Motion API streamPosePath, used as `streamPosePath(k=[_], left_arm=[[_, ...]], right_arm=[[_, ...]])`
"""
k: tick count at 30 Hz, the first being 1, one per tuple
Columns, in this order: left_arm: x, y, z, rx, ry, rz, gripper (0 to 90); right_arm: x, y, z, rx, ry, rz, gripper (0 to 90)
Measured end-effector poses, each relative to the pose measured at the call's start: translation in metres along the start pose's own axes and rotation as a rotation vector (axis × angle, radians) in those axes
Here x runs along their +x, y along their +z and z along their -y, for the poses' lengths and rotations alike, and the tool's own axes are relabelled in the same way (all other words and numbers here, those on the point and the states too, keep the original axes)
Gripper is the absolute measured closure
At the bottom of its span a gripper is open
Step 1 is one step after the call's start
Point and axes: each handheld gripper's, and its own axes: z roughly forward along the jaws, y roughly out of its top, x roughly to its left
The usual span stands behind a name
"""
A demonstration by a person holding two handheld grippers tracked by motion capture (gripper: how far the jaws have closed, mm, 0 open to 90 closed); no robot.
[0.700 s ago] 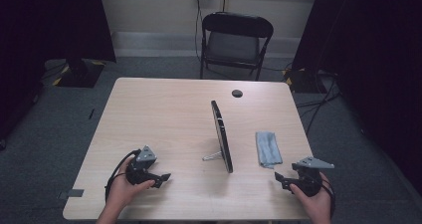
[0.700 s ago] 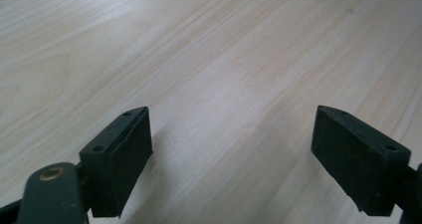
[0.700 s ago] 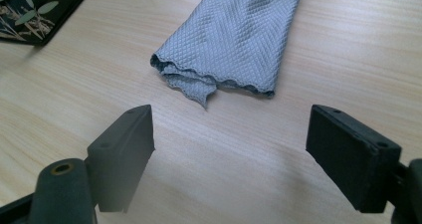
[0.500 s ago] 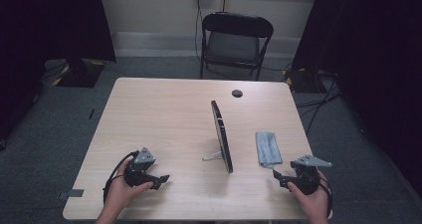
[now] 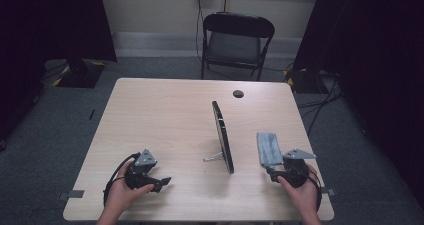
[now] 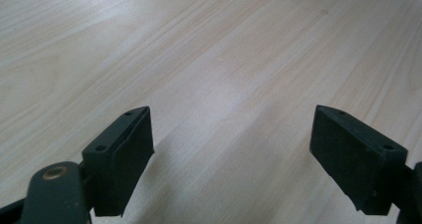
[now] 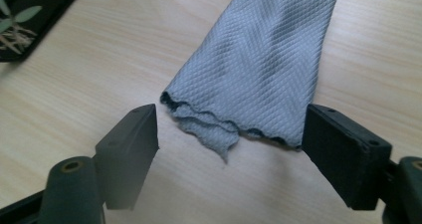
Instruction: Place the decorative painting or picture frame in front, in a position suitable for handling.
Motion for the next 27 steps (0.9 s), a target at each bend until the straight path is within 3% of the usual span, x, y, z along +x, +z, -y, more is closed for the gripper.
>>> streamPosePath(k=[8,13,18,22,25,27], left_arm=[[-0.003,0.000,-0.003,-0.003,0.010,0.007,17.6],[-0.003,-0.001,-0.002,-0.005,0.002,0.006,17.7],[-0.003,0.000,-0.002,-0.009,-0.003,0.004,17.7],[-0.004,0.001,-0.002,-0.005,0.004,0.003,17.9],[-0.005,0.001,-0.004,-0.009,0.014,0.007,17.9],[-0.007,0.002,-0.004,-0.012,0.002,0.011,17.9]], right_arm=[[-0.005,0.015,-0.017,0.001,0.046,0.022,24.7],[-0.003,0.028,-0.028,0.006,0.011,0.044,26.1],[-0.002,0.038,-0.026,0.033,0.015,0.028,31.6],[-0.001,0.040,-0.022,0.013,0.033,0.025,33.3],[-0.002,0.037,-0.019,-0.006,0.033,0.027,49.2],[-0.004,0.036,-0.019,-0.006,0.040,0.026,53.8]])
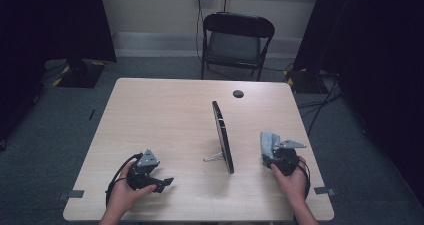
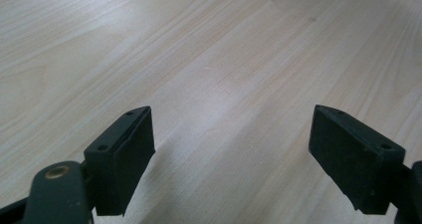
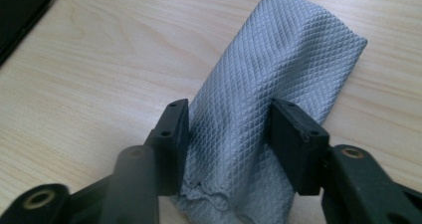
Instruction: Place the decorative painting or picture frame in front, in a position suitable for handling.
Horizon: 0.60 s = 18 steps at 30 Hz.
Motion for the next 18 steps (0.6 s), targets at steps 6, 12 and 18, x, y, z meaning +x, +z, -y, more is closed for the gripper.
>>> streamPosePath(k=[6,12,18], left_arm=[[-0.002,0.000,-0.001,0.007,0.019,0.000,17.9],[-0.005,0.000,-0.002,0.001,0.018,0.003,17.9],[-0.008,0.000,-0.005,-0.004,0.024,0.011,17.9]], right_arm=[[-0.002,-0.003,0.001,0.005,-0.010,-0.006,73.0],[-0.005,-0.006,0.003,0.004,-0.011,-0.033,79.4],[-0.002,-0.015,0.005,-0.004,-0.041,-0.077,80.5]])
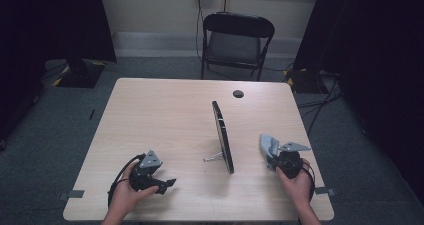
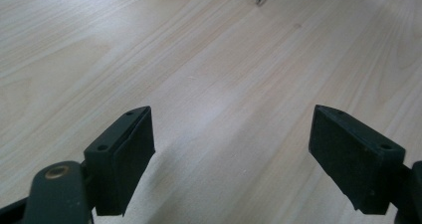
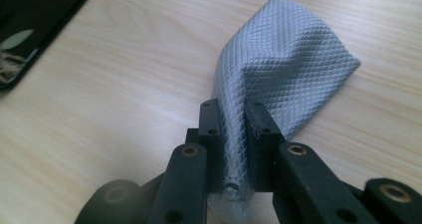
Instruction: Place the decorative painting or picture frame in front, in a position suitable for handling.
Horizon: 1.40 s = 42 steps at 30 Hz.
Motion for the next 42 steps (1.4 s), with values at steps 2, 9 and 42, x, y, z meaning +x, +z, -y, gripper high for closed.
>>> streamPosePath(k=[2,9,42], left_arm=[[-0.001,0.000,0.000,0.002,0.000,-0.001,17.9],[-0.006,0.002,-0.005,0.002,0.021,0.013,17.9],[-0.019,0.008,-0.014,-0.003,0.056,0.038,17.9]], right_arm=[[0.004,-0.004,0.002,0.000,-0.014,-0.019,80.6],[0.021,-0.025,0.008,-0.009,-0.079,-0.086,80.6],[0.026,-0.042,0.021,-0.021,-0.069,-0.103,45.9]])
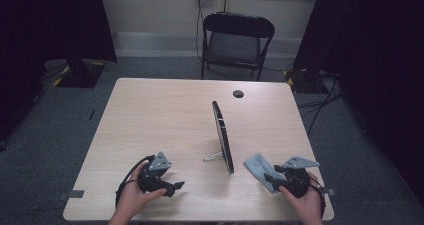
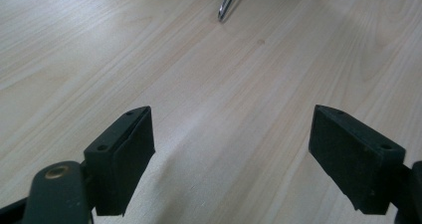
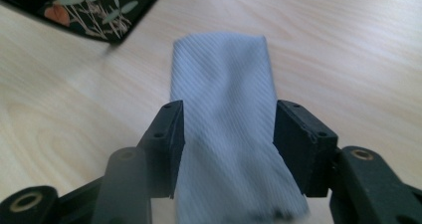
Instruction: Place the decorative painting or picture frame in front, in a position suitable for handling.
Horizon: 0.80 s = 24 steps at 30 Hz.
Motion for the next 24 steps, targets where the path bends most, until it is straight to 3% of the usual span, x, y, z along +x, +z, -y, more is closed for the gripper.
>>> streamPosePath(k=[5,8,11,12,14,18,24], left_arm=[[-0.001,0.001,0.000,0.000,-0.002,0.002,17.8],[-0.001,0.001,0.000,-0.006,-0.003,0.008,17.3],[0.000,0.001,0.000,-0.011,-0.019,0.003,17.2],[0.000,0.001,0.000,-0.011,-0.019,0.003,17.2],[-0.002,0.002,0.000,-0.012,-0.012,0.008,17.0],[-0.005,0.003,-0.001,-0.003,0.006,0.014,17.9],[-0.008,0.005,-0.004,-0.007,0.011,0.029,18.5]], right_arm=[[0.001,0.026,-0.007,0.043,0.009,-0.007,45.2],[-0.003,0.036,-0.006,0.027,0.024,-0.025,46.8],[-0.006,0.034,-0.003,0.008,0.028,-0.049,58.3],[-0.006,0.034,-0.003,0.008,0.028,-0.049,58.3],[-0.002,0.030,-0.002,0.027,0.007,-0.092,71.1],[0.004,0.024,-0.002,0.047,-0.029,-0.122,77.2],[0.010,0.013,0.000,0.041,-0.046,-0.156,78.6]])
